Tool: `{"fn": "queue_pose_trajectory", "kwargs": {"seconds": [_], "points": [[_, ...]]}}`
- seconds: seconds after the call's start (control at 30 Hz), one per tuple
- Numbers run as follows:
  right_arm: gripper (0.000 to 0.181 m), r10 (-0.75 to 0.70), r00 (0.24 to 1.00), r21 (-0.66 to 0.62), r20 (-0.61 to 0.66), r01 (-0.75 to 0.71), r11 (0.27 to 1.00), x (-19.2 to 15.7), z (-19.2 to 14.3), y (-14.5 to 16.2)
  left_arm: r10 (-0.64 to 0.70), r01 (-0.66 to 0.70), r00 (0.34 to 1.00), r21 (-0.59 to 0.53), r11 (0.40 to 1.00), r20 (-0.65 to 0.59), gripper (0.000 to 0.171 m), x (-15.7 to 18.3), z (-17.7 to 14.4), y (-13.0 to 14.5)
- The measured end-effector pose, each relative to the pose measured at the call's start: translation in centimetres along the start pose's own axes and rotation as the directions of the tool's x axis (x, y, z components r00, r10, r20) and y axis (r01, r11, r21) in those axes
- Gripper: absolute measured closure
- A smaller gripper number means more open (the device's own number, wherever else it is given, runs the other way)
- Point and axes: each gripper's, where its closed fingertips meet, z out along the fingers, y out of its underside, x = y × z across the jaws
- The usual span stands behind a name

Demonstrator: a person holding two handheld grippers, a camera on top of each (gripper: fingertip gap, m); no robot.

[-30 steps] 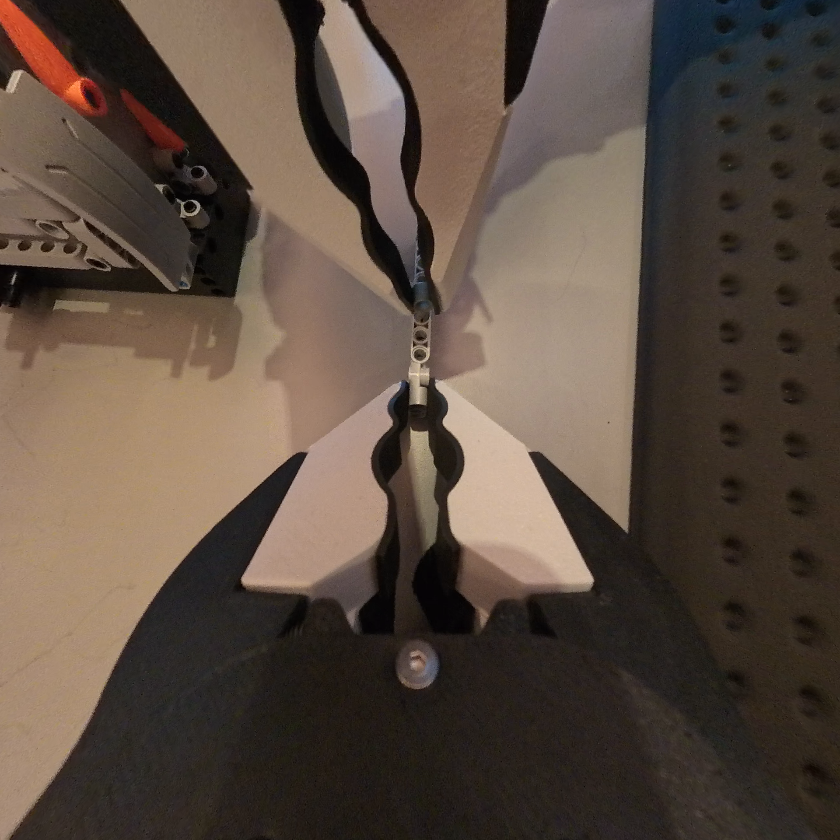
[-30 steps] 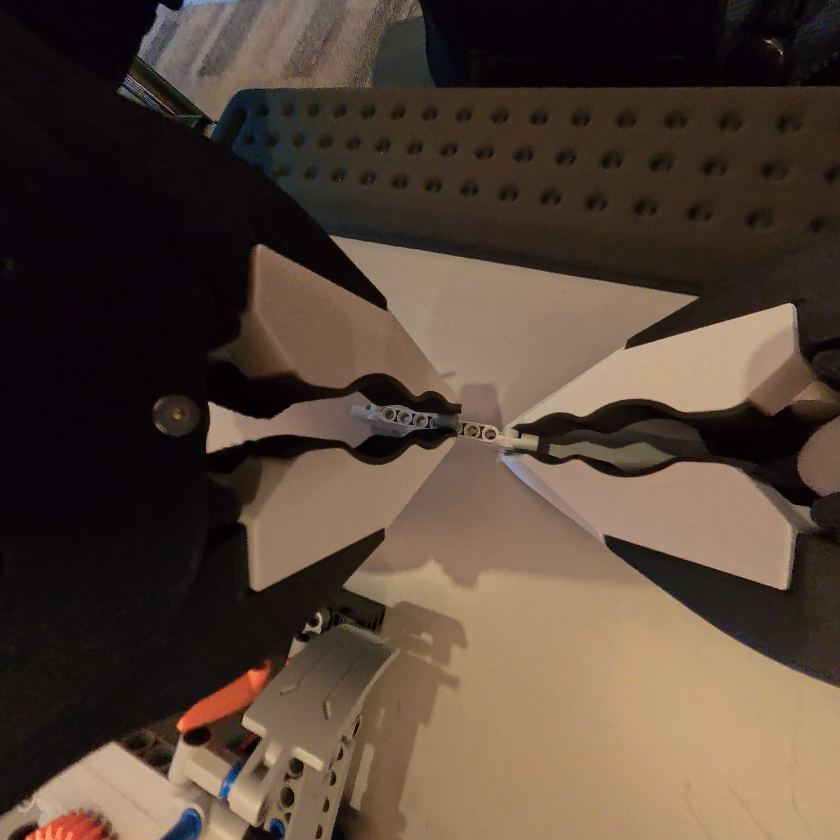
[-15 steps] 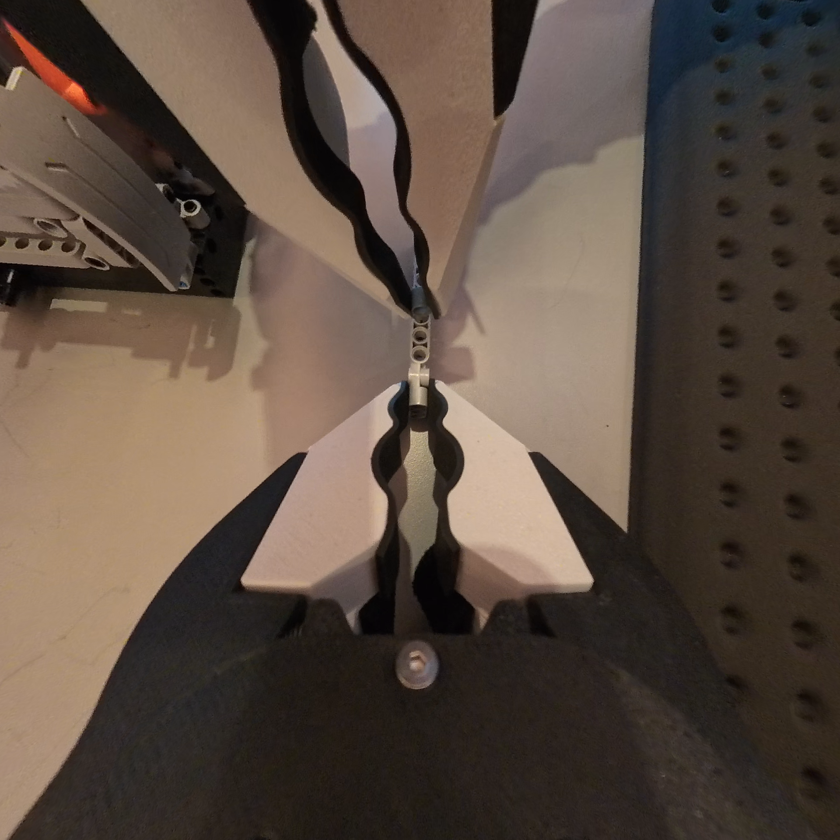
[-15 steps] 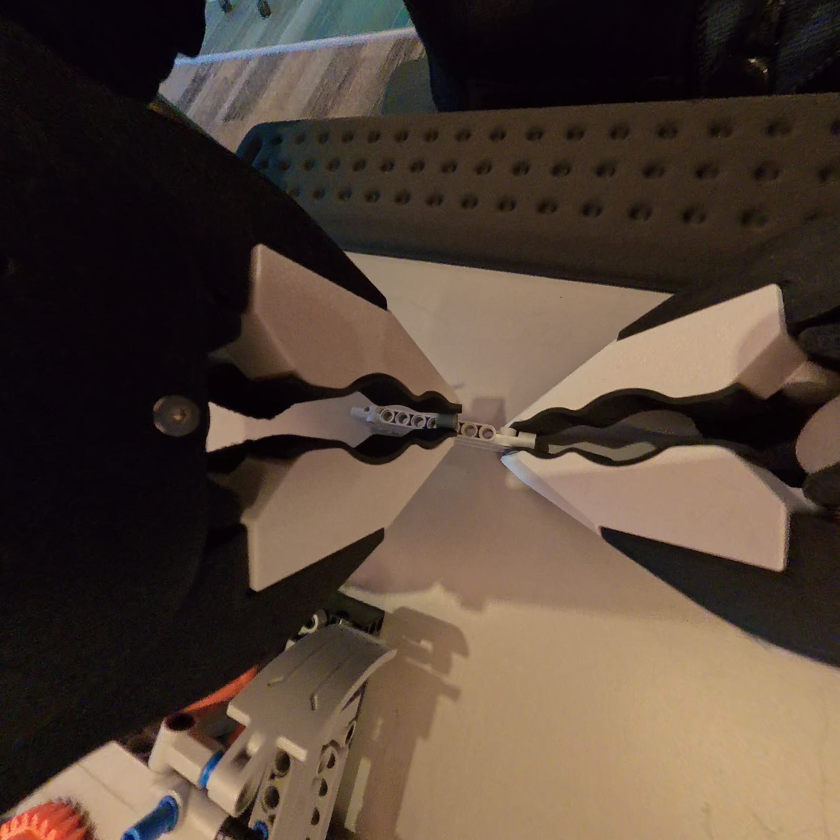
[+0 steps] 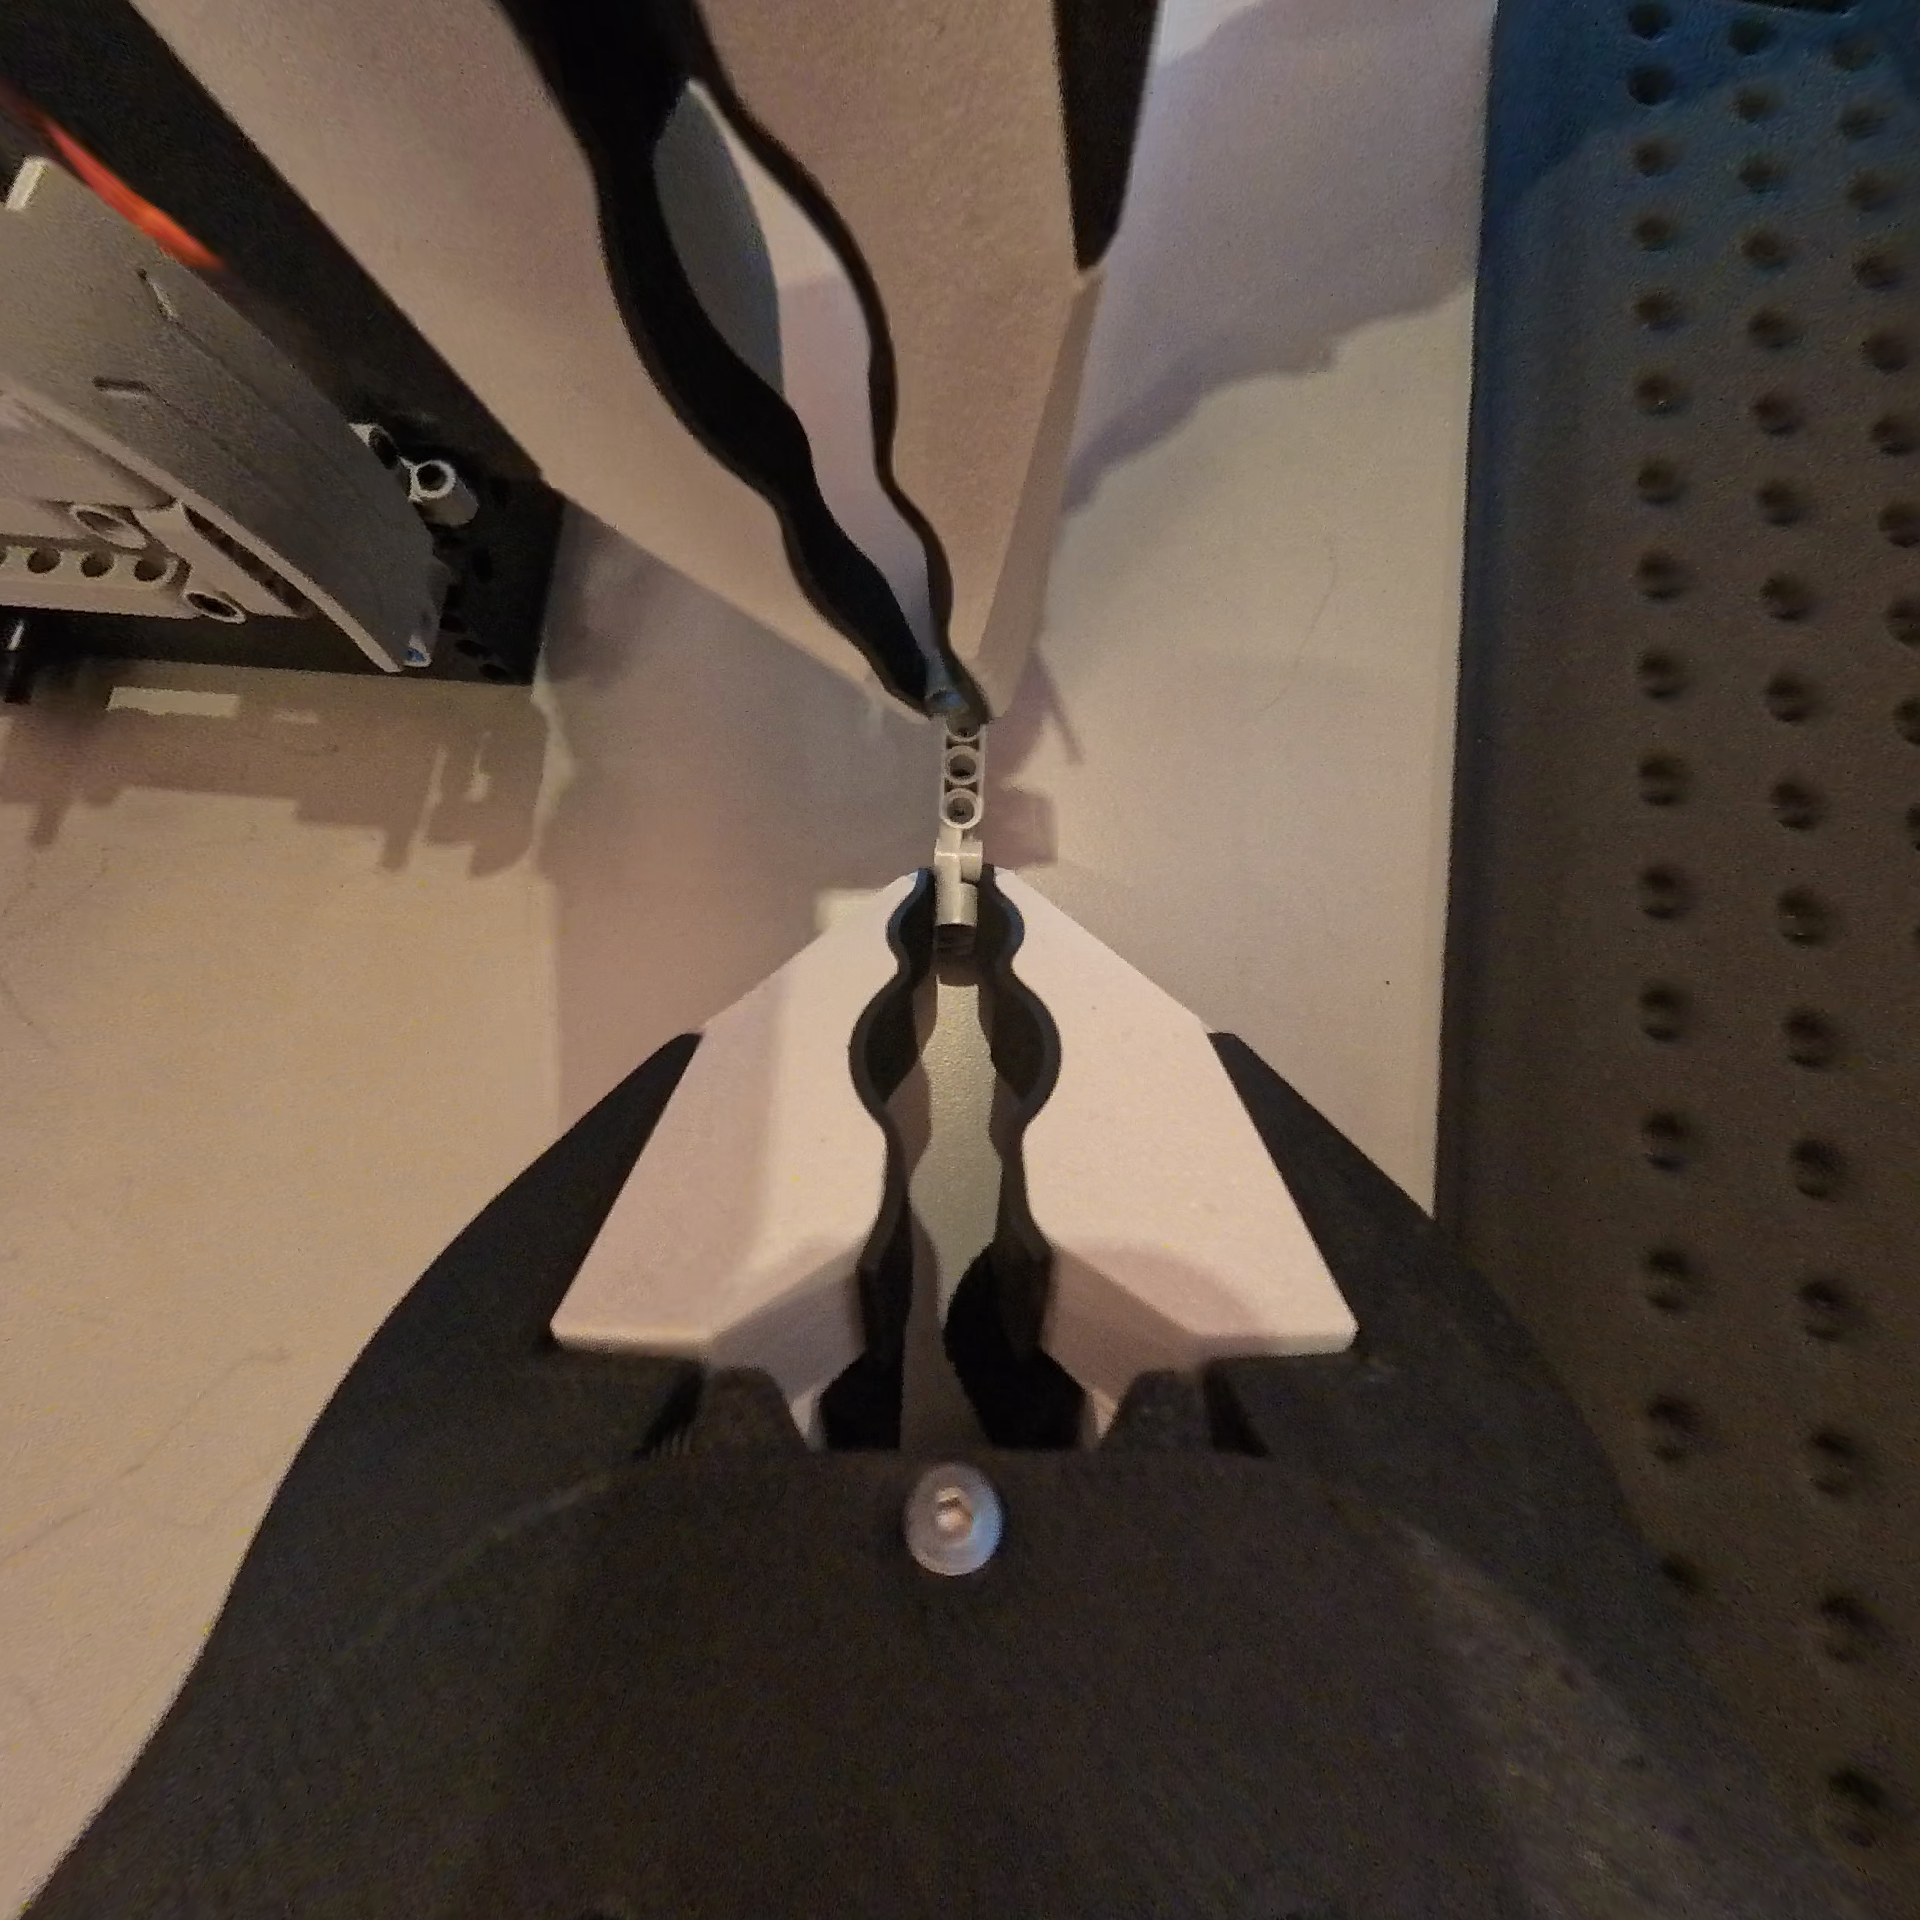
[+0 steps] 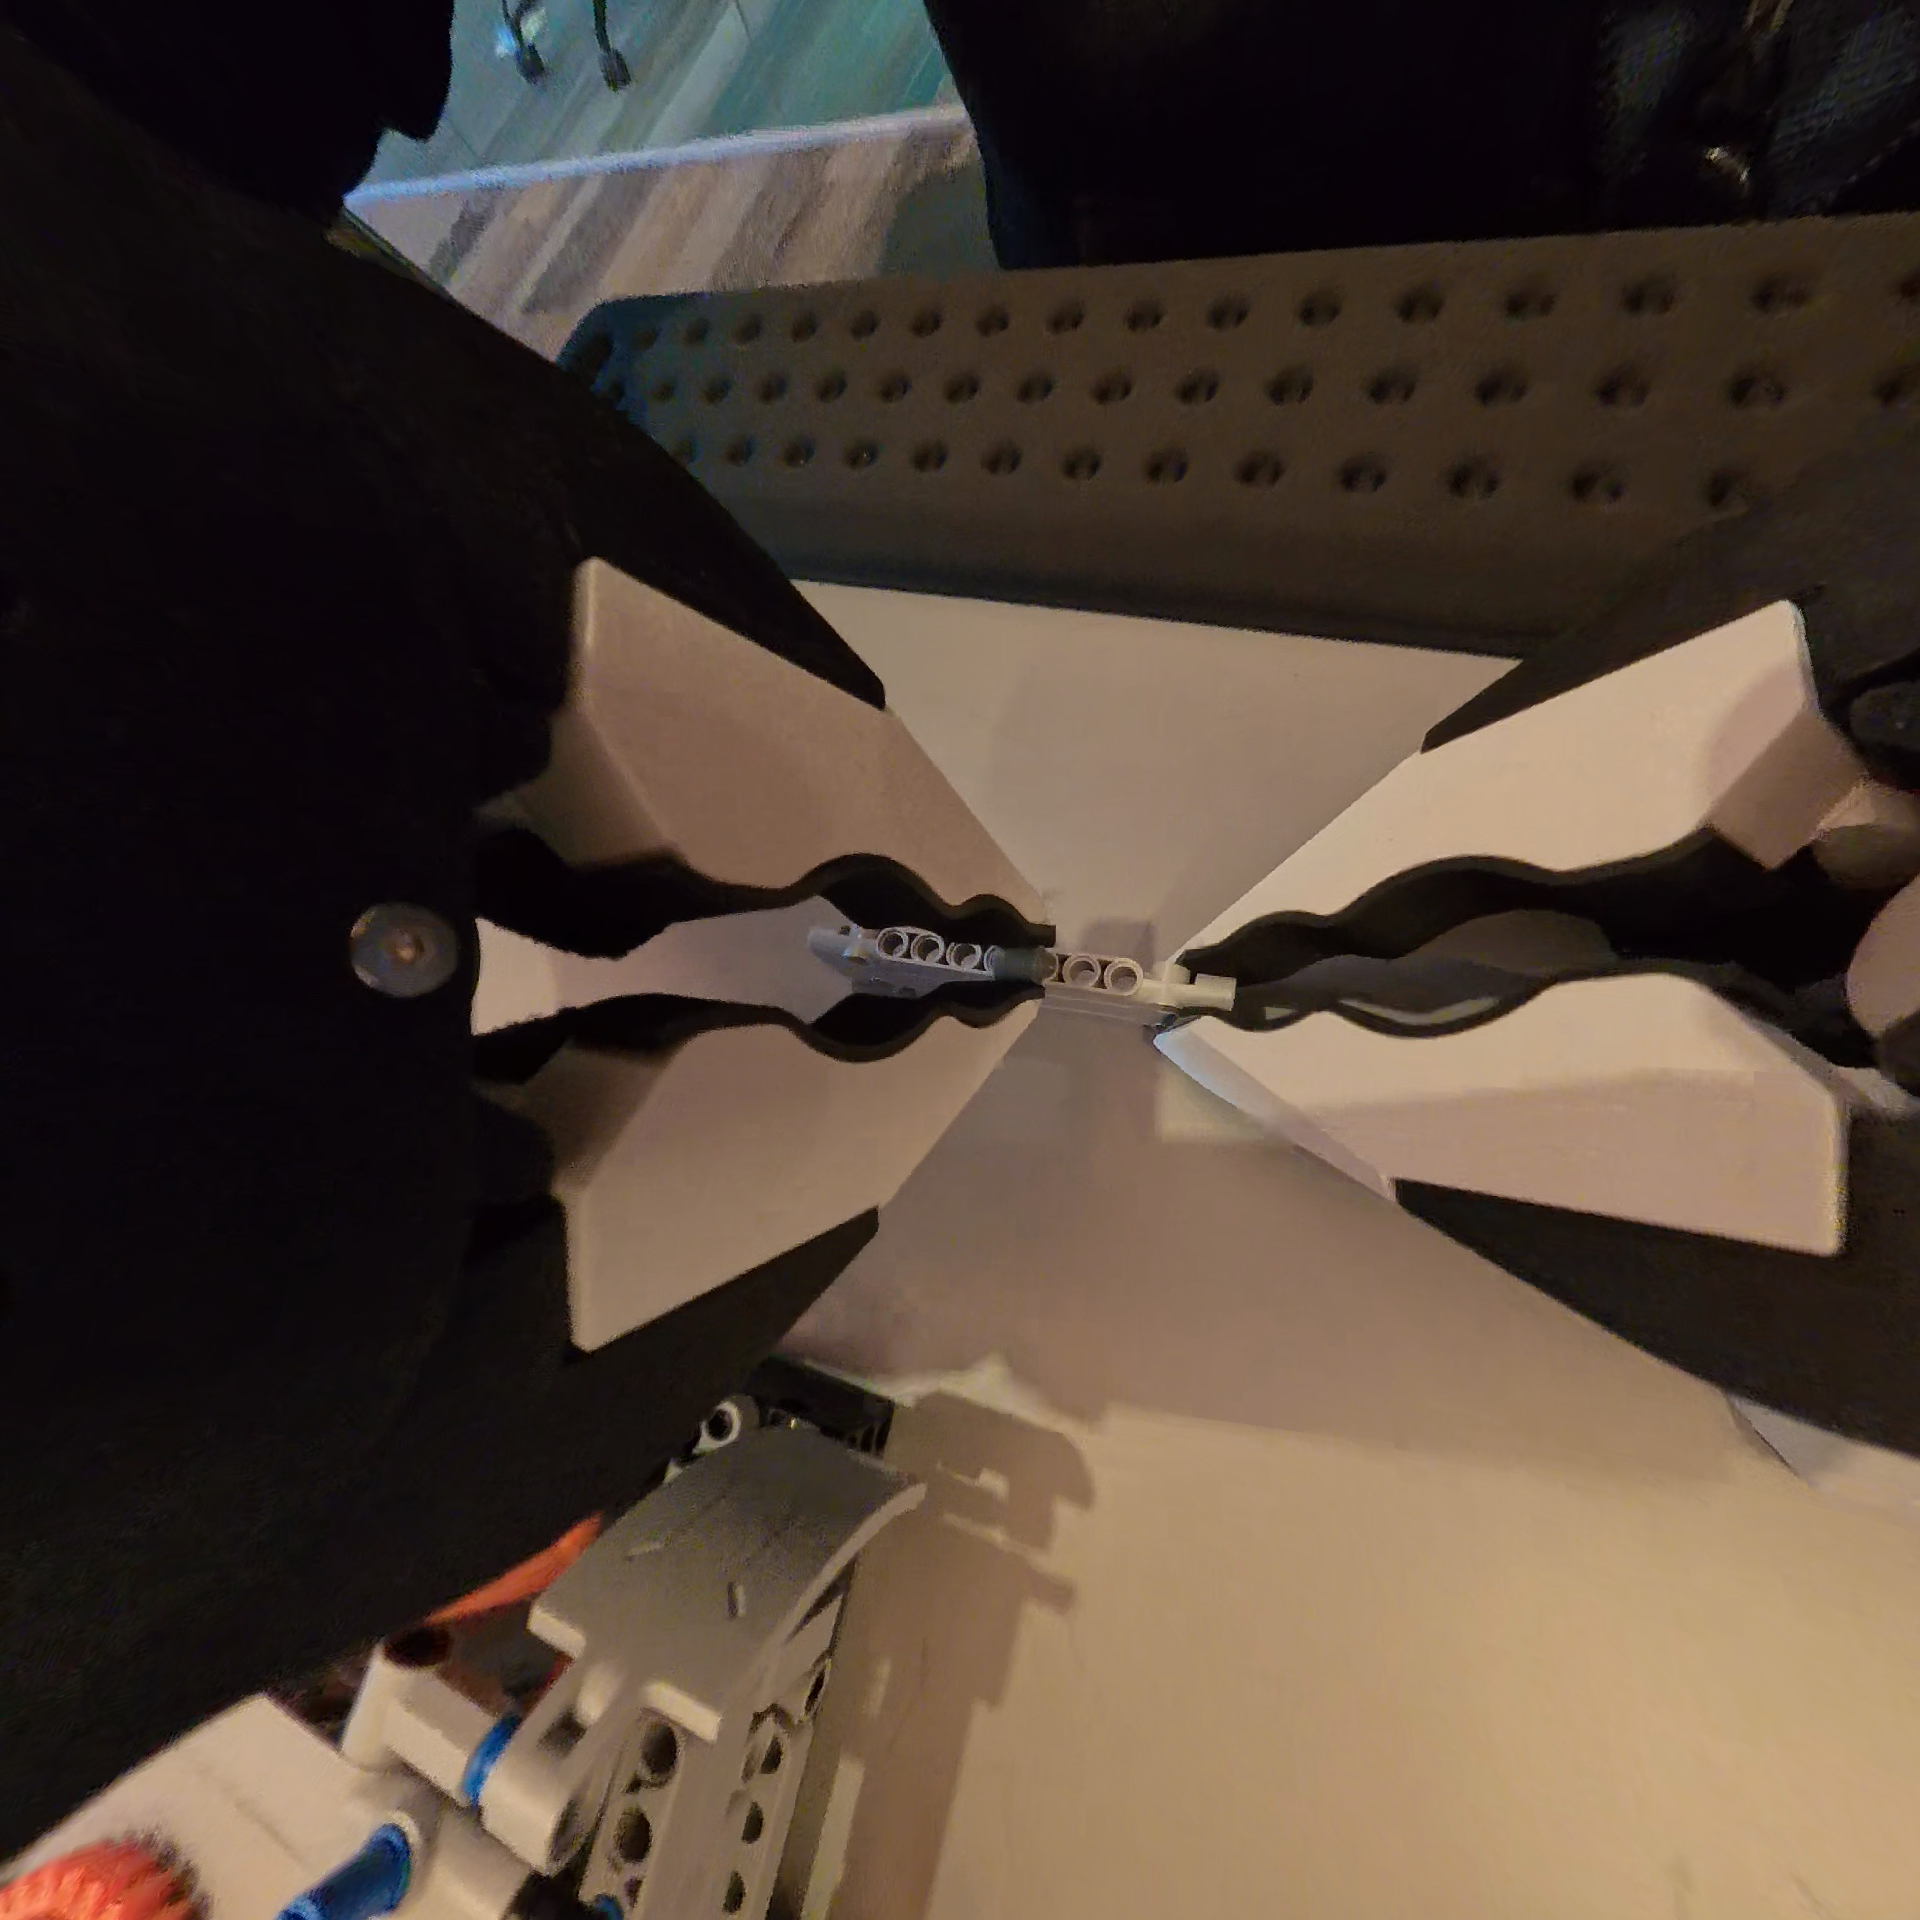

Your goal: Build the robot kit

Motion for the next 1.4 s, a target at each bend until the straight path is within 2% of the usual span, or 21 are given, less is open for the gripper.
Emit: {"fn": "queue_pose_trajectory", "kwargs": {"seconds": [0.3, 0.73, 0.8, 0.9, 1.07, 1.3, 1.4], "points": [[0.177, -0.033, 0.979, -0.016, -0.200, 0.031, 0.999, 0.20, -0.02, 0.00, -0.007, 0.007, 1.000, 0.001, 1.000, -0.003, 0.166, 0.01, 0.02, -0.04], [0.177, -0.108, 0.890, -0.059, -0.444, 0.092, 0.994, 0.41, -0.09, 0.12, -0.015, 0.015, 1.000, 0.003, 1.000, -0.004, 0.167, 0.05, 0.06, -0.11], [0.177, -0.093, 0.894, -0.034, -0.438, 0.087, 0.996, 0.33, -0.03, 0.21, -0.010, 0.010, 1.000, 0.003, 1.000, -0.001, 0.168, 0.05, 0.05, -0.11], [0.177, -0.111, 0.892, -0.063, -0.438, 0.092, 0.994, 0.19, 0.04, 0.22, 0.000, 0.000, 1.000, -0.001, 1.000, 0.008, 0.167, 0.03, 0.09, -0.10], [0.177, -0.120, 0.926, -0.079, -0.357, 0.099, 0.992, 0.10, 0.07, 0.20, -0.026, 0.026, 1.000, 0.007, 1.000, -0.005, 0.167, -0.04, 0.09, -0.10], [0.177, -0.046, 0.970, -0.006, -0.238, 0.046, 0.999, 0.12, 0.03, 0.23, -0.003, 0.003, 1.000, 0.009, 1.000, 0.006, 0.166, -0.05, 0.11, -0.08], [0.177, -0.052, 0.978, -0.026, -0.201, 0.048, 0.999, 0.07, 0.37, 0.21, 0.015, -0.015, 1.000, 0.008, 1.000, 0.023, 0.166, -0.05, 0.18, -0.12]]}}
